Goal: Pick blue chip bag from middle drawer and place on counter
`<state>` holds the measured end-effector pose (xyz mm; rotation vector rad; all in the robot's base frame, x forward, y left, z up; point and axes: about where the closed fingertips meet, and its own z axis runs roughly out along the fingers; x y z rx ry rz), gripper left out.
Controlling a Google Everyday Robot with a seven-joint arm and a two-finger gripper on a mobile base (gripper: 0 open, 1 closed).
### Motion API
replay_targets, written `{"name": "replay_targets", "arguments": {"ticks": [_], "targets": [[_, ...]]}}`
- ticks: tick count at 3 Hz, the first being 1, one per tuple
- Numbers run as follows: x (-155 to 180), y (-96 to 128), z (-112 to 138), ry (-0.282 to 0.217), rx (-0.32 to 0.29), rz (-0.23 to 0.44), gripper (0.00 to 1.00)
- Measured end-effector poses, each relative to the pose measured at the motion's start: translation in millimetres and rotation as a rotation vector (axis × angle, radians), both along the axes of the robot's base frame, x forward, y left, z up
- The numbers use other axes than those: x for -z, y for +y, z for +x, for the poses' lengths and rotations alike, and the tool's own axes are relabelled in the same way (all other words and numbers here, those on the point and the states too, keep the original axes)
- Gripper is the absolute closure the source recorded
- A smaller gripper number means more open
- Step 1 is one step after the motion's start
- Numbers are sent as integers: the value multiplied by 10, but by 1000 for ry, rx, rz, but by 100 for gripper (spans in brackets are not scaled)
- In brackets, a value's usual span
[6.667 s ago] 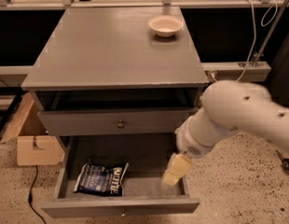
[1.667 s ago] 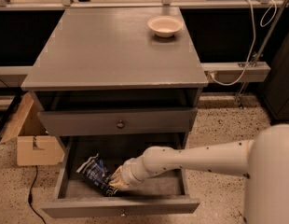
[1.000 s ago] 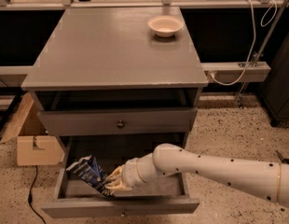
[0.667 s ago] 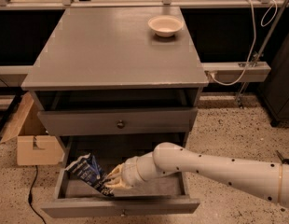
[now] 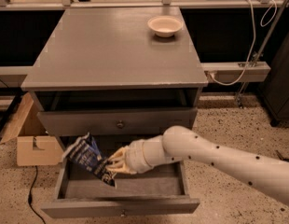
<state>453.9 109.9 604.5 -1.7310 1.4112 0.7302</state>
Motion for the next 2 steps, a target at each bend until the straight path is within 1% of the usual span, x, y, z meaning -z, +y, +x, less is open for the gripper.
{"name": "replay_targets", "arguments": {"ticks": [1, 2], "targets": [[-1123, -238, 192, -173, 36, -28, 100], [-2061, -420, 339, -308, 80, -70, 100]]}}
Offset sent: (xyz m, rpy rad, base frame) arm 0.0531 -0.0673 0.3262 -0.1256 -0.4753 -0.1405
